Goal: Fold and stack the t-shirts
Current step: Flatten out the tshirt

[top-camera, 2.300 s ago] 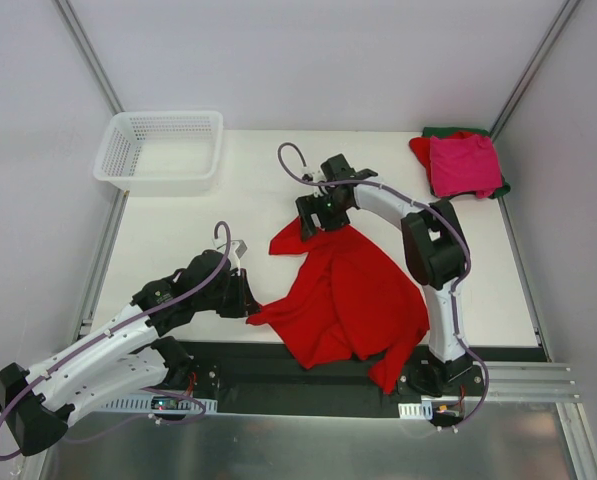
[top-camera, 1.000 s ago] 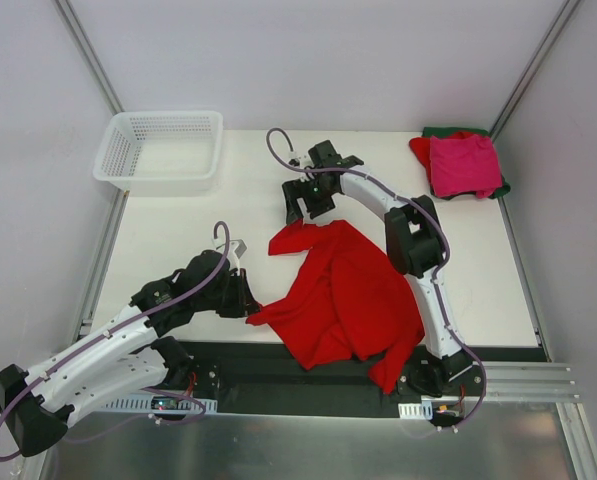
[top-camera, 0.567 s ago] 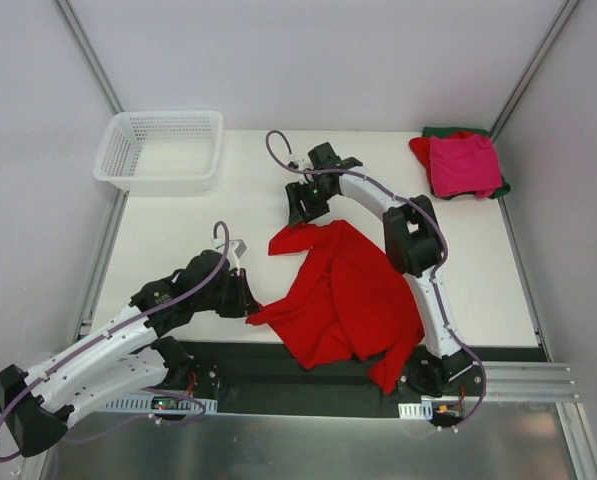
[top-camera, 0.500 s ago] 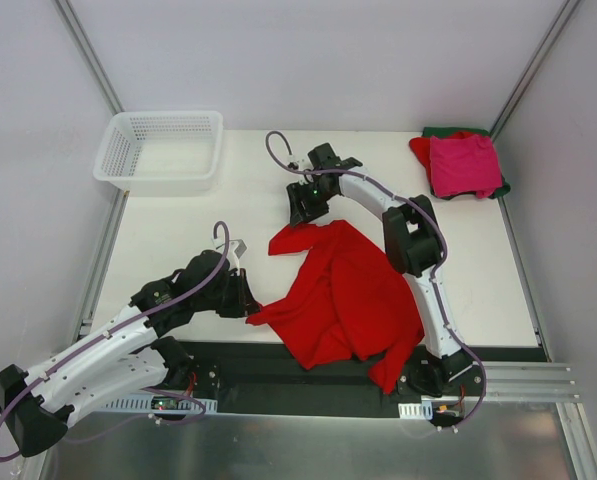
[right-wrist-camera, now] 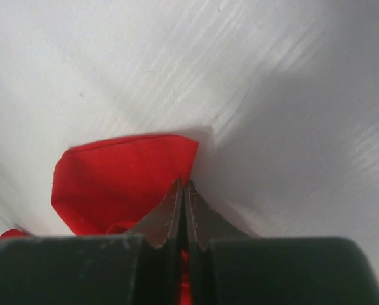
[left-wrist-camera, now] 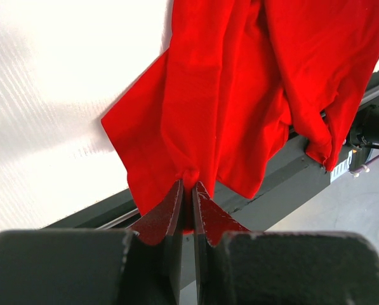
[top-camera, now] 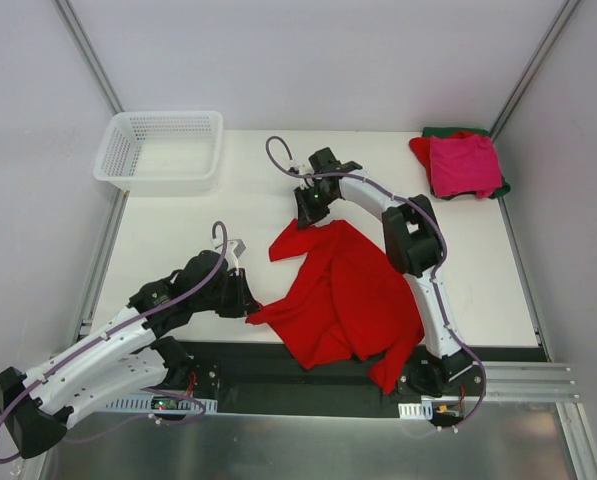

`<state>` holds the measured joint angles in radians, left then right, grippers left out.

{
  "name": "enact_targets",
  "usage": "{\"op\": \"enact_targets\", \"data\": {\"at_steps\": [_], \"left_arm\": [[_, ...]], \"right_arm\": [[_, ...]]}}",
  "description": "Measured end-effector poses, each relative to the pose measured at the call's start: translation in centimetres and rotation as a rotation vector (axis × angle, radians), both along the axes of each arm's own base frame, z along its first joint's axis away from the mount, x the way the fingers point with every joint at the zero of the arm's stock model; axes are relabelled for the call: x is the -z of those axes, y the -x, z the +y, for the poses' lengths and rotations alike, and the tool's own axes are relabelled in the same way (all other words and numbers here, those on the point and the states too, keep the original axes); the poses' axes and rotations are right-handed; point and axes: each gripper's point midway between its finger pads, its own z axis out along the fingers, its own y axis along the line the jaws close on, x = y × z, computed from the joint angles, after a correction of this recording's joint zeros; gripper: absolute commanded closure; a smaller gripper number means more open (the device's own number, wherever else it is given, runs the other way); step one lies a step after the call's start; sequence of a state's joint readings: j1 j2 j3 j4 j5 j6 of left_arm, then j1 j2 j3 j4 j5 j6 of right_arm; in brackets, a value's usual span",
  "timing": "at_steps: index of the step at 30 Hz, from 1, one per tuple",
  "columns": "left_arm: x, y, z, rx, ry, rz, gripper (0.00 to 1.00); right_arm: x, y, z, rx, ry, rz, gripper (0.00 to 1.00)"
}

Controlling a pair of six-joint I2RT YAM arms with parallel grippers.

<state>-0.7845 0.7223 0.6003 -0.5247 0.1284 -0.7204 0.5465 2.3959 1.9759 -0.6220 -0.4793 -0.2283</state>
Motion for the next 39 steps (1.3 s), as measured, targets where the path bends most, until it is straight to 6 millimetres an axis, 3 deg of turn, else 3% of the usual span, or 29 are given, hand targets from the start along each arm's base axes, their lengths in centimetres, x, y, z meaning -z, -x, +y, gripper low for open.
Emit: {"op": "enact_targets", "data": {"at_steps": [5,8,18,23,27,36,39], "left_arm": [[-0.1,0.0,0.0,0.0,0.002,-0.002,0.96],[-0.1,0.0,0.0,0.0,0.002,-0.002,0.96],[-0.2,-0.1,0.1,-0.001,0.002,-0.017,0.96],[-1.6,-0.6,0.3,-0.002,-0.014,-0.049,0.96],[-4.2,-1.8,0.4,-0.002,-0.032,-0.116,0.96],[-9.9,-4.6,2.2,-0.047,-0.107,-0.285,0.96],[-11.4,-5.4,3.7,-0.08,-0.144,-0.328,0.96]], "right_arm": [[-0.3,0.3,-1.5,0.028,0.047,-0.052,0.99],[-1.6,0.2,-2.6,0.054,0.083,-0.102,0.99],[-13.4,-3.0,-5.0,0.181,0.085,-0.434,0.99],[-17.0,-2.8,-7.6,0.253,0.132,-0.543,0.99],[-20.0,-2.1,-10.9,0.333,0.206,-0.645,0.99],[-32.1,0.4,-20.7,0.635,0.357,-0.974,0.99],[-35.0,1.5,-23.3,0.71,0.381,-1.041,0.99]]}}
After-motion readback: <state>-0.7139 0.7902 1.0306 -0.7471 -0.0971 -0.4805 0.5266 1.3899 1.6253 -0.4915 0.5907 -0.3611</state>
